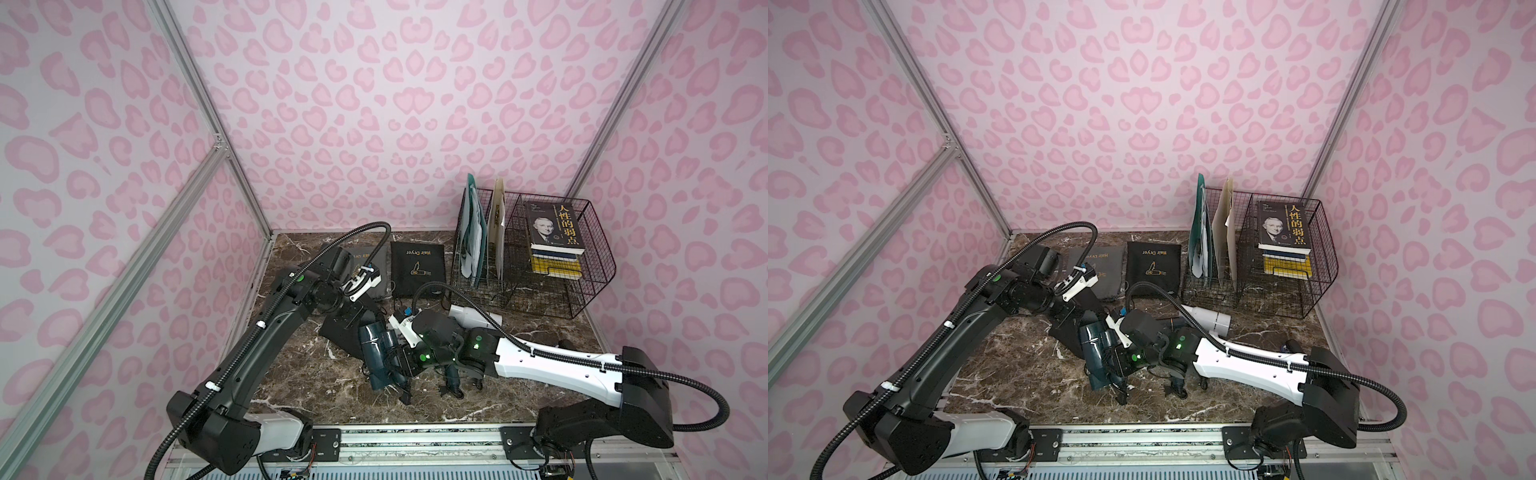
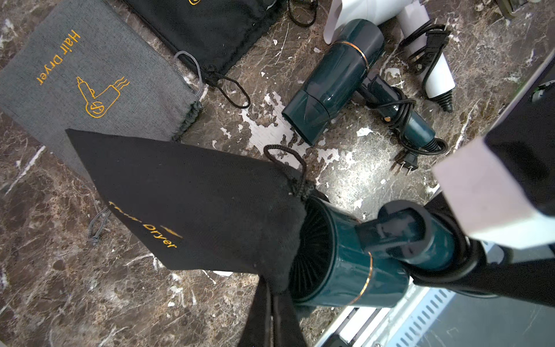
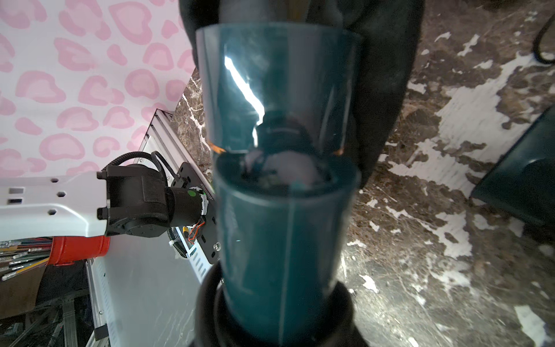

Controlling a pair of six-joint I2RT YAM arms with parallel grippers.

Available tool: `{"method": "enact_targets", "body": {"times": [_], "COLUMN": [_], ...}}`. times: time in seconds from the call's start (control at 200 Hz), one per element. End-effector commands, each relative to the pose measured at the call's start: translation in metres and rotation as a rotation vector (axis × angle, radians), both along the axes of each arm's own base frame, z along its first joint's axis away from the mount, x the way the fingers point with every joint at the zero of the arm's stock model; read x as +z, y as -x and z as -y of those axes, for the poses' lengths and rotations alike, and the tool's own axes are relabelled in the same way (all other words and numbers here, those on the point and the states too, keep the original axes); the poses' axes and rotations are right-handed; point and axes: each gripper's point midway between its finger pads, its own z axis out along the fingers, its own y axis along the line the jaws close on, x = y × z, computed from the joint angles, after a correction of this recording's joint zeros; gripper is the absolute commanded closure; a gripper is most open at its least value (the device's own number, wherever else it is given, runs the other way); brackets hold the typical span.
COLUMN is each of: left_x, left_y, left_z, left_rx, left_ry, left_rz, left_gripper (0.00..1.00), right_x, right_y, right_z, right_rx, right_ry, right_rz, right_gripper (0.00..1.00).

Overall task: Pack away hair dryers
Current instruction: Place the hair dryer in the drawstring bag.

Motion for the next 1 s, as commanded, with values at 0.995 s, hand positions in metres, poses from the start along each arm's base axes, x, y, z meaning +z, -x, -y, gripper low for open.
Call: {"method": "enact_targets", "body": {"times": [0.995], "left_x": [-0.002], "left_y": [0.007], "left_z": [0.009], "left_rx": [-0.004], "left_ry": [0.045], "left_rz": [-0.043], "left_gripper": [0.99], "right_x": [-0.015], "right_y": [-0.014], "right_z": [-0.011], "right_rx": [-0.054], "right_ry": [0.176], "right_rz": [0.04], "right_gripper": [1.0]}}
